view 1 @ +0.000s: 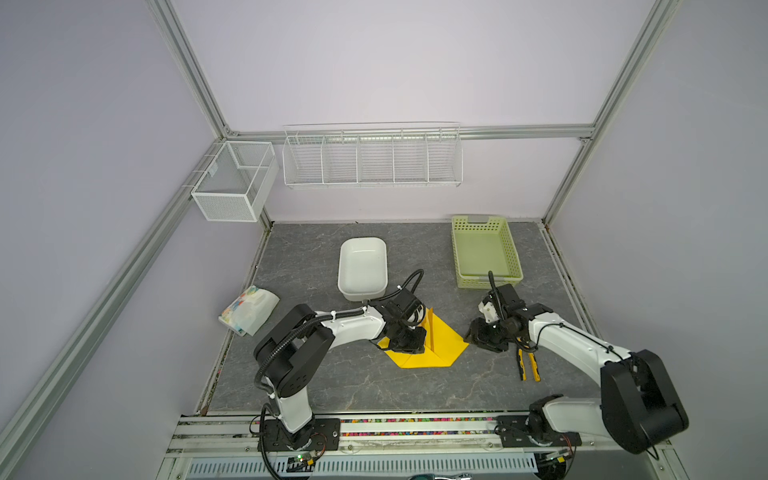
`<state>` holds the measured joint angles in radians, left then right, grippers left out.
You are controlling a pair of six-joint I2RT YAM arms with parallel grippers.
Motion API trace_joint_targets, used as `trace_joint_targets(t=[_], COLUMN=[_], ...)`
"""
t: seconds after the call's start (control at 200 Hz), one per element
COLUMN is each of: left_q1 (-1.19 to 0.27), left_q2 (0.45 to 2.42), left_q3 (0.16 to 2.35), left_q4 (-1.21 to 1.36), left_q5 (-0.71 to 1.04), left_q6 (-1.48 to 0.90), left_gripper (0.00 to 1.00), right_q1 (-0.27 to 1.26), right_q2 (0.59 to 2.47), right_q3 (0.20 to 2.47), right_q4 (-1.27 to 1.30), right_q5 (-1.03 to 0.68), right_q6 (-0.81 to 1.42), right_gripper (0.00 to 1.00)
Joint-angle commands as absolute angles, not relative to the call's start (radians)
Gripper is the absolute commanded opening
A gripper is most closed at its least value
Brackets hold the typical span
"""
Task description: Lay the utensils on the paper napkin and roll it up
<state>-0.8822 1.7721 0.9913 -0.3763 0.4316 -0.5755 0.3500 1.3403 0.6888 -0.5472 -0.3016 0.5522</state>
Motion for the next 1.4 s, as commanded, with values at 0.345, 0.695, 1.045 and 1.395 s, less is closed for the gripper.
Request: trace_joint_targets(t=[0.345,0.695,1.045,1.395], left_q1=[-0.886,-0.887,-0.887,-0.886], left_q2=[1.789,1.792,1.800,1.796], left_q3=[1.013,1.014,1.017,1.014], left_q4=[-0.389,-0.393,-0.393,-0.393], left_q5=[0.428,0.425,0.430,0.428], left_q6=[-0.584,-0.584,-0.586,-0.588], left_gripper=[0.00,0.00,0.00,0.00], right_q1=[0.342,0.342,0.342,0.343], right_q2=[1.448,1.509,1.489,1.410], right_q3=[0.732,0.712,0.656,0.556], right_q4=[-0.491,-0.431,-0.305,-0.156], right_q5=[-0.352,-0.395,-0.536,-0.692], right_q6=[0.501,0.492,0.552,0.675], right_gripper=[0.52,0.49,0.43,0.47])
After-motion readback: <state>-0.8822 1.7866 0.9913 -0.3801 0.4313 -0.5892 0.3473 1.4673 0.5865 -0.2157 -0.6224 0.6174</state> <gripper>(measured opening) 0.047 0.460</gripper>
